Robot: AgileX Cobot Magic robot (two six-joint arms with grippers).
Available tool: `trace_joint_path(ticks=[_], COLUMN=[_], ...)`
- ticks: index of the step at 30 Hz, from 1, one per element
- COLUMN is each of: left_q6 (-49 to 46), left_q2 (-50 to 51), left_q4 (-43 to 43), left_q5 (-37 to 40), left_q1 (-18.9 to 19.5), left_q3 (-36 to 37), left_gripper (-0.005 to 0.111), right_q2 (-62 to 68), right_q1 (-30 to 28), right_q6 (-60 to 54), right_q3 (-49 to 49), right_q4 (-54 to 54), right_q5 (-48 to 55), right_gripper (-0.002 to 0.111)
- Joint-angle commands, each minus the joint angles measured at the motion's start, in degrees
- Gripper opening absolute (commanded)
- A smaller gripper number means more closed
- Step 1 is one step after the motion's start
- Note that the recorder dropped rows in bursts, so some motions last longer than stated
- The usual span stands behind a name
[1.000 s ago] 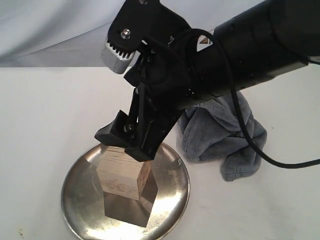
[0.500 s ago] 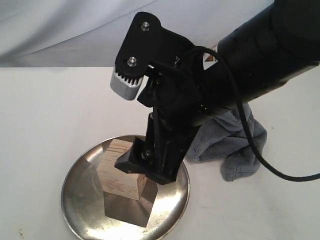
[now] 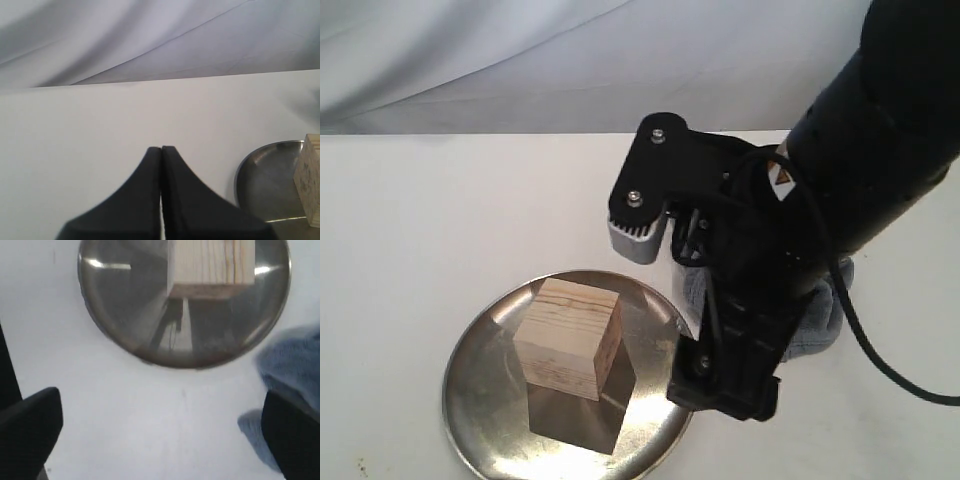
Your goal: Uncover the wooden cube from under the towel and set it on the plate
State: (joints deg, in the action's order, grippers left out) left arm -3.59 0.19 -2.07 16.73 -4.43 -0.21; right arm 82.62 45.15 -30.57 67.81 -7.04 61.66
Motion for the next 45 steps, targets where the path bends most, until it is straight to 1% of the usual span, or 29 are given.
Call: trace_joint_path(ticks=[1, 3, 6, 7, 10, 13, 16, 19, 33, 35, 37, 39, 42, 44, 45], left_q6=[0.13, 0.13, 0.13, 0.13, 0.13, 0.13, 0.13, 0.13, 0.13, 0.13, 0.13, 0.13, 0.13, 0.13, 0.13], left_q2=[-0.19, -0.19, -0.19, -0.19, -0.19, -0.19, -0.19, -0.19, -0.19, -0.19, -0.19, -0.19, -0.19, -0.19, -0.19], left_q4=[-0.37, -0.37, -0.37, -0.37, -0.37, -0.37, -0.37, -0.37, -0.37, -0.37, -0.37, -0.37, -0.37, -0.37, -0.37], left_q5=[-0.47, -0.47, -0.47, -0.47, -0.47, -0.47, -0.47, -0.47, -0.47, -0.47, -0.47, -0.47, -0.47, -0.47, -0.47], left_q1=[-0.17, -0.17, -0.17, -0.17, -0.17, -0.17, -0.17, -0.17, -0.17, -0.17, -0.17, -0.17, -0.17, -0.17, -0.17], left_q3=[0.21, 0.21, 0.21, 0.21, 0.21, 0.21, 0.21, 0.21, 0.21, 0.21, 0.21, 0.21, 0.21, 0.21, 0.21], left_gripper=[0.000, 0.000, 0.000, 0.000, 0.000, 0.000, 0.000, 0.000, 0.000, 0.000, 0.000, 0.000, 0.000, 0.000, 0.000], right_q2=[-0.36, -0.36, -0.36, -0.36, -0.36, -0.36, -0.99, -1.13, -1.01, -1.01, -1.01, -1.01, -1.01, -1.01, -1.11], right_q1=[0.06, 0.06, 0.06, 0.06, 0.06, 0.06, 0.06, 0.06, 0.06, 0.06, 0.06, 0.06, 0.17, 0.17, 0.17], right_q6=[6.76, 10.59, 22.83, 28.80, 38.44, 48.01, 58.84, 62.80, 63.85, 64.00, 65.31, 65.93, 65.87, 65.12, 64.86], right_q3=[0.22, 0.22, 0.22, 0.22, 0.22, 0.22, 0.22, 0.22, -0.14, -0.14, -0.14, -0.14, -0.14, -0.14, -0.14], right_q4=[7.04, 12.10, 26.66, 33.47, 45.47, 53.50, 55.74, 56.78, 57.10, 57.85, 58.08, 58.08, 56.73, 55.14, 55.01], right_q5=[7.04, 8.31, 8.24, 8.31, 8.31, 8.31, 8.31, 8.31, 8.31, 8.31, 8.31, 5.74, 0.38, -3.20, -4.44], right_gripper=[0.105, 0.105, 0.105, 0.105, 0.105, 0.105, 0.105, 0.105, 0.105, 0.104, 0.097, 0.083, 0.052, 0.028, 0.020])
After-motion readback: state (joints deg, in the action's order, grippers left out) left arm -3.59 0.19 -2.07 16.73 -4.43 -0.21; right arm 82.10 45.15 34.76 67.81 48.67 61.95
